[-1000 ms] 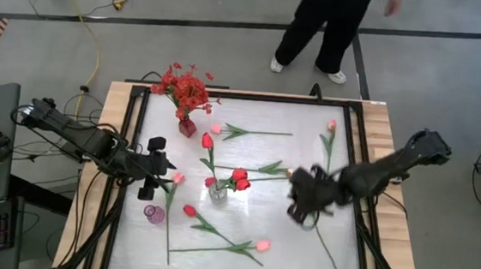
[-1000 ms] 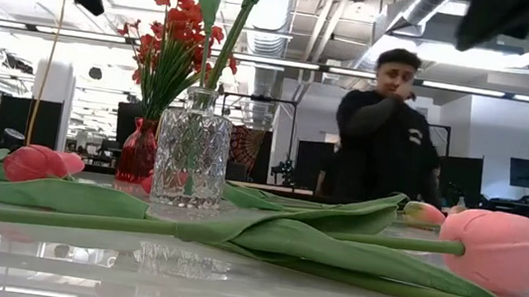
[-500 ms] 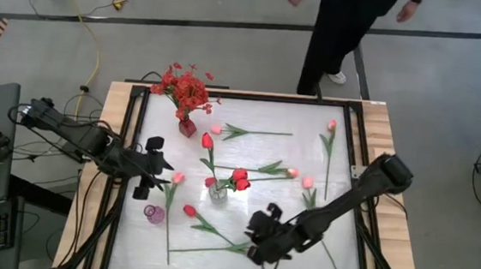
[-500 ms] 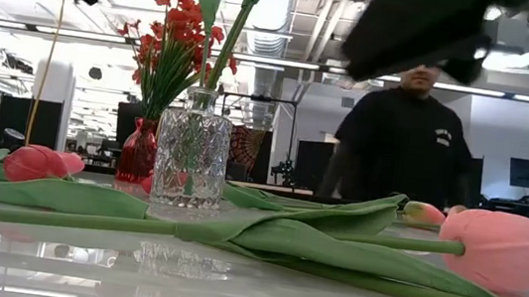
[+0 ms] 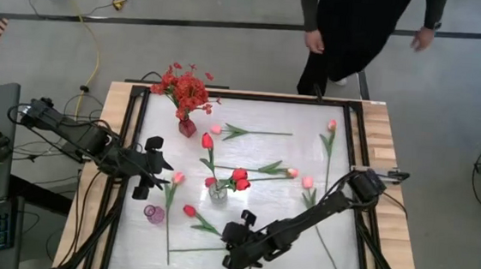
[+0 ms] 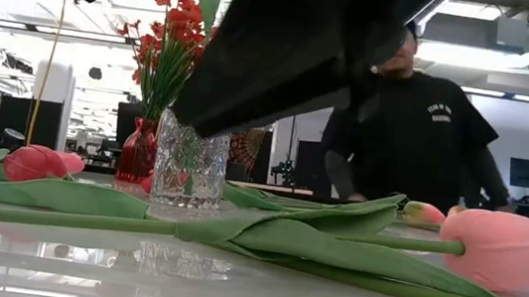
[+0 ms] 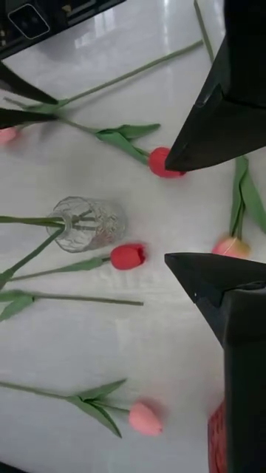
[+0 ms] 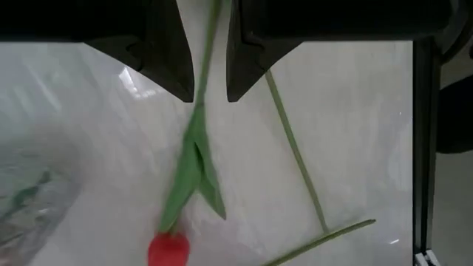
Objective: Sort flowers into vase by color
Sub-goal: Put the red flower into the transparent vase
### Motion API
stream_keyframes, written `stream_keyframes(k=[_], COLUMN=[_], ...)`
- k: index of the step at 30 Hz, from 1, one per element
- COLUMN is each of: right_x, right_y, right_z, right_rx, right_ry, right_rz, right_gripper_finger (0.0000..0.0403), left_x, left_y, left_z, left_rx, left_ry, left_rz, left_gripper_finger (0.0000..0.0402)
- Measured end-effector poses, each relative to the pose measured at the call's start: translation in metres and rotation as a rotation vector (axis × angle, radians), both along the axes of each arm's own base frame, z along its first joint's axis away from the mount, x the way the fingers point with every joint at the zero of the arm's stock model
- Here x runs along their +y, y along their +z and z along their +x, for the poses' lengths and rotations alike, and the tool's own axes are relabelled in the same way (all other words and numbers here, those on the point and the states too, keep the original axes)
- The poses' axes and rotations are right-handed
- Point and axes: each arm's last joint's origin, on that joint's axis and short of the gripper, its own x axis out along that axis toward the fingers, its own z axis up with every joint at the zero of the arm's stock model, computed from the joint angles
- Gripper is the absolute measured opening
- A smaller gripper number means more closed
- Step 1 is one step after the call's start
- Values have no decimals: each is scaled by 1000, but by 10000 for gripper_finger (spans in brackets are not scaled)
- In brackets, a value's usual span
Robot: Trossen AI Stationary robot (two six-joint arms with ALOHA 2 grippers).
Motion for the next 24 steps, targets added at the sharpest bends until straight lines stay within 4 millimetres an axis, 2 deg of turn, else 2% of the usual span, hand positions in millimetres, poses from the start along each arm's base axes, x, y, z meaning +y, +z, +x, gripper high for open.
stream_keyframes(k=[7,15,20,24], right_x=[5,5,6,7], right_y=[-25,-26,-46,-51], right_z=[10,10,11,11], right_rx=[34,37,65,76], right_ry=[-23,-41,-35,-46], right_rz=[2,5,-10,-11], right_gripper_finger=[107,107,107,106], left_x=[0,0,0,0], left_y=[0,0,0,0], left_z=[0,0,0,0], left_rx=[2,2,2,3], left_ry=[-3,-6,-11,-13], left_rz=[-6,-3,1,3], left_gripper_finger=[178,178,178,178])
